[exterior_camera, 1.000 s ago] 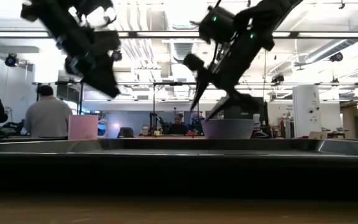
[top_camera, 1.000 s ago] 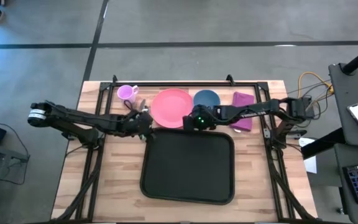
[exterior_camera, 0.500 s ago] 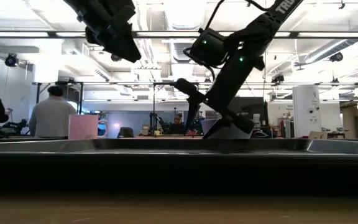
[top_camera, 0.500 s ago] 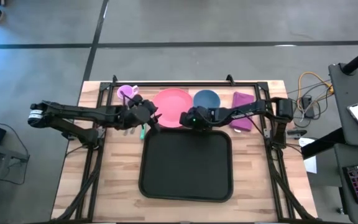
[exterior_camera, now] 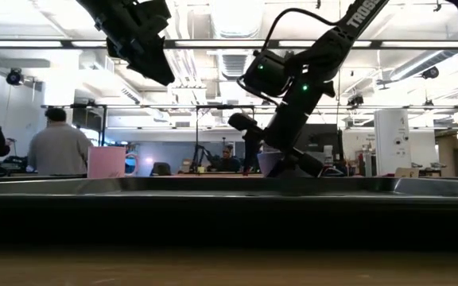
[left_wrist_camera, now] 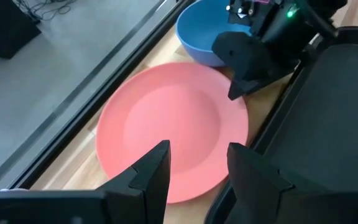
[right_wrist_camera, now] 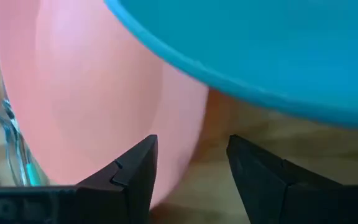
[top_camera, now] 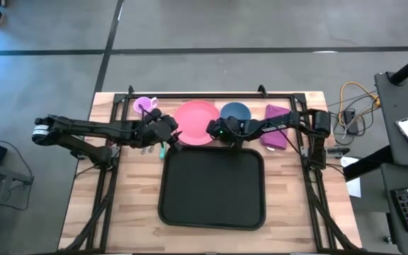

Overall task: Set up tray
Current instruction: Put the pink plate on the black tray

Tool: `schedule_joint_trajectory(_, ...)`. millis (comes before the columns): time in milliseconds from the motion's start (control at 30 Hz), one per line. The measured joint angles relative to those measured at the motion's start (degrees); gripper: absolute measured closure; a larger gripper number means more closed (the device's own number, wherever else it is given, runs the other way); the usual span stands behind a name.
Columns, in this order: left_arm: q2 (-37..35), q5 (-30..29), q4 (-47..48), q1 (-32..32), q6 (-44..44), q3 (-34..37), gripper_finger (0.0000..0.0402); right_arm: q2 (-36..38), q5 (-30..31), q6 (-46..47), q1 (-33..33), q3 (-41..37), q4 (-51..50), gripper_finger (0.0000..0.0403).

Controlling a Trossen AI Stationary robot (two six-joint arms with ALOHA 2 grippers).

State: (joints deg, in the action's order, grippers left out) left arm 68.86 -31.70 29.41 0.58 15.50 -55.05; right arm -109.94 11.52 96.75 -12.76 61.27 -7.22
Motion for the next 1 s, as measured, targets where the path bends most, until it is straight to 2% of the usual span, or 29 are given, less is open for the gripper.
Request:
schedule_joint_trajectory(233,0.0,0.0,0.6,0.0,0.0,0.0,0.0261,-2.3,0.1,1.7,-0.5,1.8,2.1,0.0218)
schedule_joint_trajectory(467,0.0,0.0,2.2,0.0,0.2,0.0,0.0261,-2.8,3.5,-0.4,-0.9,4.3,1.7,0.0226)
schedule_joint_trajectory(1000,0.0,0.0,2.6,0.0,0.2,0.0,0.0261,-2.7,3.9,0.6,-1.6,3.2,0.6,0.0309)
